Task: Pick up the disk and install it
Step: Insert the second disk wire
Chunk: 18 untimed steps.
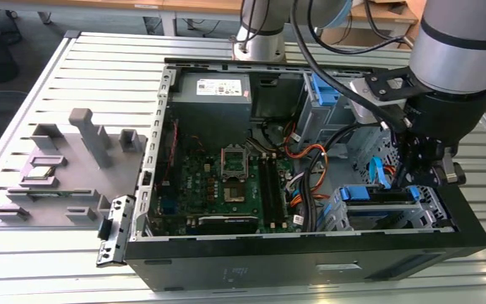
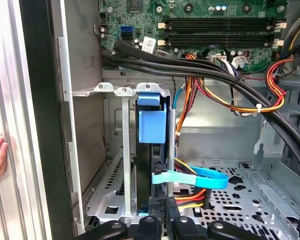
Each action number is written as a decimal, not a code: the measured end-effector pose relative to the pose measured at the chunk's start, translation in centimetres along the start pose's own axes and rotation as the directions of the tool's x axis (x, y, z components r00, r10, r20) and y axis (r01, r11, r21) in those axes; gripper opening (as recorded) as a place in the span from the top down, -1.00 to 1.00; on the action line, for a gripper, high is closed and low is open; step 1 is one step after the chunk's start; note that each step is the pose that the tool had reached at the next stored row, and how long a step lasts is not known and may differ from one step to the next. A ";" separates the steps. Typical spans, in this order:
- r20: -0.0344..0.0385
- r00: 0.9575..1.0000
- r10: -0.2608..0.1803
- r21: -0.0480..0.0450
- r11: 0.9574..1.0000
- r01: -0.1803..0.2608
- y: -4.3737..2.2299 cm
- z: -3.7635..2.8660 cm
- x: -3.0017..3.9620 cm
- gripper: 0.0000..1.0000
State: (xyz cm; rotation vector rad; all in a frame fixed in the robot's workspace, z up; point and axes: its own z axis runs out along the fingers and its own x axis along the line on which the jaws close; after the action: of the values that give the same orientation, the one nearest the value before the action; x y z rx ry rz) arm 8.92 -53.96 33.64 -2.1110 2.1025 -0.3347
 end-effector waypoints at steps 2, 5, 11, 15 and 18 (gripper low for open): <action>0.001 1.000 -0.002 0.003 1.000 0.002 0.22 -0.03 0.01 0.66; 0.002 1.000 -0.008 0.011 1.000 0.008 0.40 0.07 0.05 0.66; 0.004 1.000 -0.014 0.020 1.000 0.014 0.63 0.10 0.10 0.66; 0.004 1.000 -0.014 0.022 1.000 0.014 0.78 0.16 0.12 0.66; 0.004 1.000 -0.015 0.022 1.000 0.015 0.80 0.19 0.14 0.66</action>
State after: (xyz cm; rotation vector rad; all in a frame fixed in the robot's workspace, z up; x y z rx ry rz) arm 8.19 -54.11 33.27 -2.1138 2.0722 -0.3535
